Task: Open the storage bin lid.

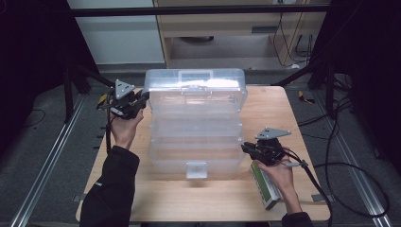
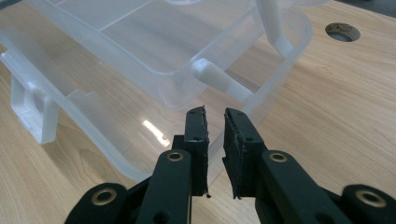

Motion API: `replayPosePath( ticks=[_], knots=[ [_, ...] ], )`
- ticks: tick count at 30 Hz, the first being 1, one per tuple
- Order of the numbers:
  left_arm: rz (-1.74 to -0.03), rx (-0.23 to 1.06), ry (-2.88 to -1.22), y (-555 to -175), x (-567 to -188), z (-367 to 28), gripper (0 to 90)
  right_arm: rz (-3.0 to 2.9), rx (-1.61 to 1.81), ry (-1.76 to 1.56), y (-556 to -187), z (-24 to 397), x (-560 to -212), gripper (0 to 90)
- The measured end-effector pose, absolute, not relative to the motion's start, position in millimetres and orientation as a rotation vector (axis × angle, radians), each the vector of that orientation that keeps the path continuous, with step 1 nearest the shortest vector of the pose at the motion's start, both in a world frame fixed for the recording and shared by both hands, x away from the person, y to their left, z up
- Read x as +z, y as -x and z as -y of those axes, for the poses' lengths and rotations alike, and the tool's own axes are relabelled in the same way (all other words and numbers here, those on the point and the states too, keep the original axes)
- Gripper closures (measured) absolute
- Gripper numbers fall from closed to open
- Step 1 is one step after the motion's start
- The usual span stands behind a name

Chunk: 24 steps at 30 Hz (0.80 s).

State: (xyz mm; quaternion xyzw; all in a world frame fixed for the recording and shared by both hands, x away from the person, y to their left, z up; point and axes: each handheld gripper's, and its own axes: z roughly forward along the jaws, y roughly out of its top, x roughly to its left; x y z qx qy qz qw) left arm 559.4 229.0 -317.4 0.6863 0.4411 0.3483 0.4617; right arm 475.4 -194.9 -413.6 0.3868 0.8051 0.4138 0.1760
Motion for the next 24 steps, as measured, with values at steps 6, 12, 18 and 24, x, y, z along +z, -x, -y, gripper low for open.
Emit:
replayPosePath(
  ticks=[6,12,18,24],
  knots=[
    [-1.092,0.853,-1.677,-570.8,-315.1,-227.4,78.7,-2.283,1.171,-1.090,-475.6,195.0,-413.6,79.6],
    [-1.106,0.842,-1.678,-580.3,-313.1,-227.2,78.9,-2.283,1.172,-1.090,-476.0,195.1,-413.6,79.6],
    [-1.110,0.848,-1.673,-589.7,-313.0,-225.7,79.0,-2.285,1.172,-1.094,-476.4,195.3,-413.5,79.5],
    [-1.112,0.852,-1.682,-599.4,-313.0,-225.3,78.9,-2.285,1.171,-1.098,-476.3,195.2,-413.4,79.5]
  ],
)
